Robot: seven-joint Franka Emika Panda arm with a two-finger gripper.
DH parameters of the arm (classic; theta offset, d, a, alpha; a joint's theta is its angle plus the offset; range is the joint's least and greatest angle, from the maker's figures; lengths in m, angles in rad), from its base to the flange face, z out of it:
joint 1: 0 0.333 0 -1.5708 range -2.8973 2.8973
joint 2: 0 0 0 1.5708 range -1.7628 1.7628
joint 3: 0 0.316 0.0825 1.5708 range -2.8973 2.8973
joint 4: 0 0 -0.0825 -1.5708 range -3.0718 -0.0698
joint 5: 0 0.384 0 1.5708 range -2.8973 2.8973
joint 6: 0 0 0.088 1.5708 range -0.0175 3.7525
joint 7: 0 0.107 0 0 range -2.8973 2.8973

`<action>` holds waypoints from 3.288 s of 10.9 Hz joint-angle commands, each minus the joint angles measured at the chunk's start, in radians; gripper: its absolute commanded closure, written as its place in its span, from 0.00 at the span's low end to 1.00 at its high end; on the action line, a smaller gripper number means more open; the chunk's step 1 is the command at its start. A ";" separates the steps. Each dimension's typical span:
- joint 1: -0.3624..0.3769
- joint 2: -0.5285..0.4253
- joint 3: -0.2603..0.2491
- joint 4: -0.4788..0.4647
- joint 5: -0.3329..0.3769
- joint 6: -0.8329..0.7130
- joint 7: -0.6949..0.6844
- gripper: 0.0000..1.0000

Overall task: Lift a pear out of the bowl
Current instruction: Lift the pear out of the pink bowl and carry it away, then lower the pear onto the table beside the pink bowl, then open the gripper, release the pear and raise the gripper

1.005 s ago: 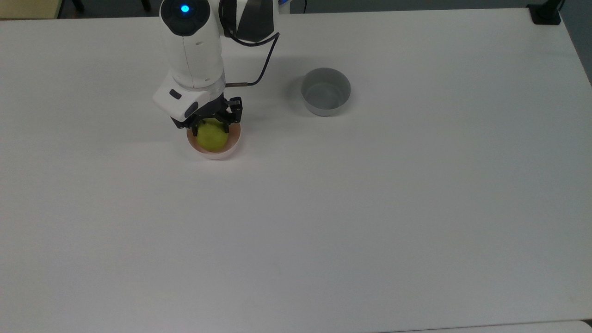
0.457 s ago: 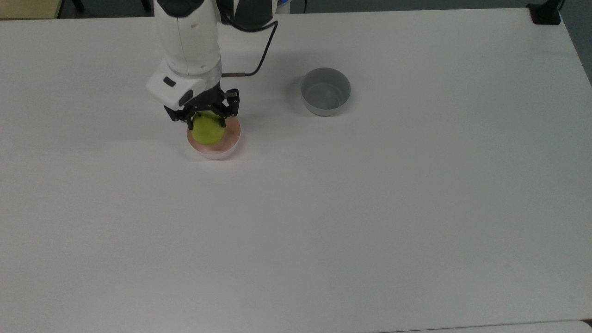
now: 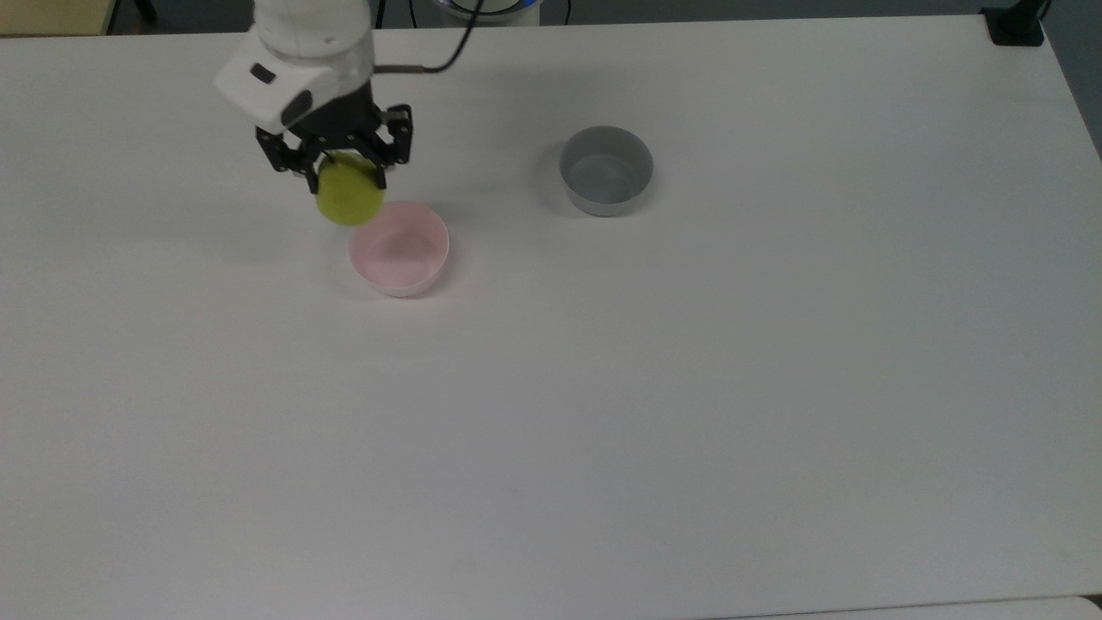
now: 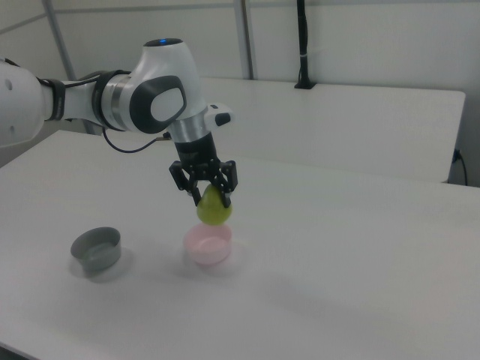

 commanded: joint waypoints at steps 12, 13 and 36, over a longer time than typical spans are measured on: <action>-0.324 0.160 -0.042 -0.044 -0.001 0.271 -0.287 1.00; -0.323 0.169 -0.042 -0.045 -0.002 0.279 -0.287 1.00; 0.030 -0.179 -0.052 0.214 0.117 -0.420 0.262 0.00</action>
